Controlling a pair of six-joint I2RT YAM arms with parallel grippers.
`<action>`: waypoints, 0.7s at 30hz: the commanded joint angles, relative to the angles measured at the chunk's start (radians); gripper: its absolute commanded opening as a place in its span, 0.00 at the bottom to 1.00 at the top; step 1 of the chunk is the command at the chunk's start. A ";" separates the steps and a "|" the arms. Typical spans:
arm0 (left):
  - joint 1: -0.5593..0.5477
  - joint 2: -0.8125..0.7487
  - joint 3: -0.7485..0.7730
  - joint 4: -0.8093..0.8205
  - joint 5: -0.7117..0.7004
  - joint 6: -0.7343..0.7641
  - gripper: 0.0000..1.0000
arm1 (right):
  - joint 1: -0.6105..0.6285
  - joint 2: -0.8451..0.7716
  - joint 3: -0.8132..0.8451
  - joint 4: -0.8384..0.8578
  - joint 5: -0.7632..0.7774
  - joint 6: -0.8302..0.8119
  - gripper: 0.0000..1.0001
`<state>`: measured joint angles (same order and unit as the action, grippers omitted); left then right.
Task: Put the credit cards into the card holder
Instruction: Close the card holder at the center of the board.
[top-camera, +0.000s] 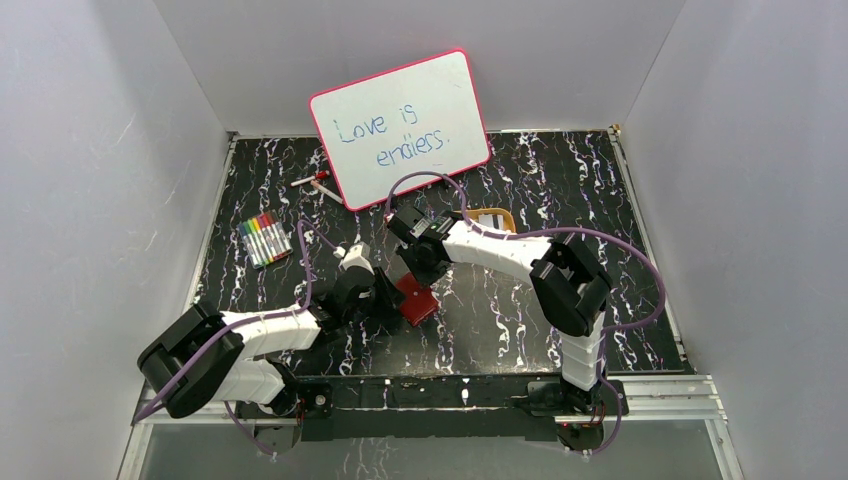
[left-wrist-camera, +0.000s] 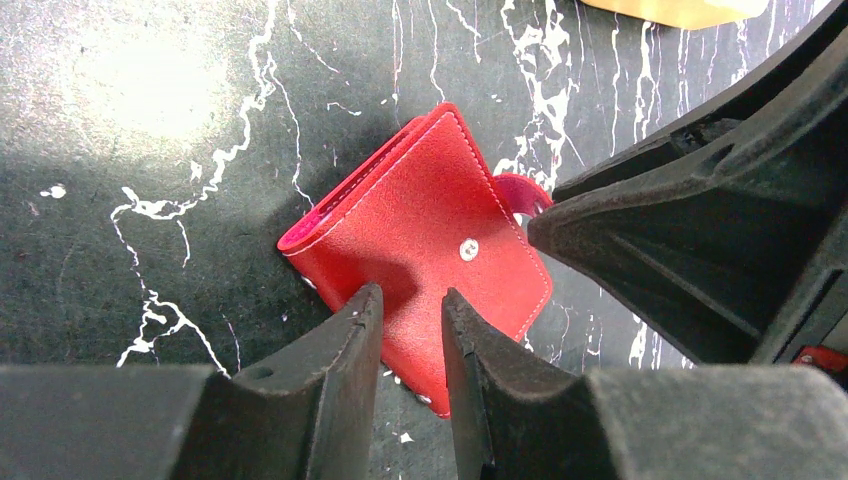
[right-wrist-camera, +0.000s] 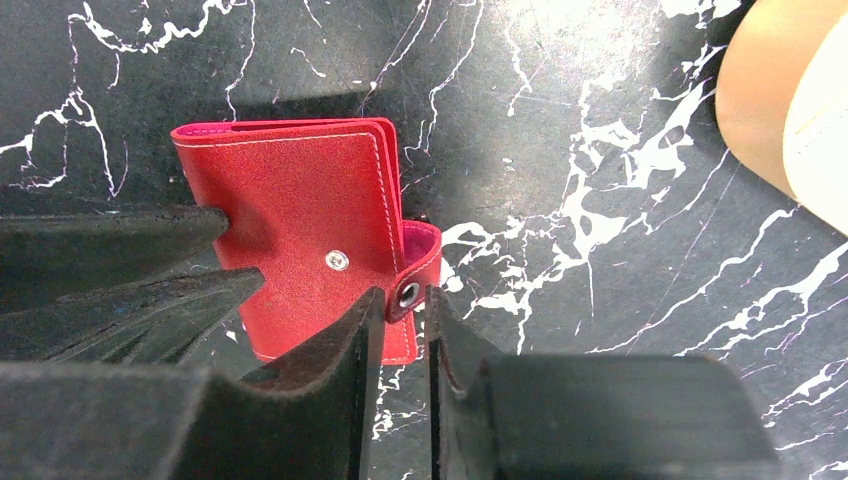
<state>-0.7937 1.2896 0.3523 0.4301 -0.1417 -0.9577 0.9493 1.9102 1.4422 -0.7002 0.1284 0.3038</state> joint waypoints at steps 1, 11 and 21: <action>0.006 -0.026 -0.016 -0.028 -0.024 0.014 0.27 | 0.003 -0.049 0.039 0.025 0.004 0.003 0.26; 0.007 -0.024 -0.016 -0.026 -0.022 0.014 0.27 | 0.002 -0.077 0.031 0.053 0.017 0.012 0.40; 0.008 -0.023 -0.019 -0.021 -0.021 0.010 0.27 | -0.001 -0.067 0.027 0.058 0.006 0.008 0.36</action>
<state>-0.7937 1.2854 0.3500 0.4301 -0.1417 -0.9577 0.9493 1.8771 1.4422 -0.6552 0.1314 0.3099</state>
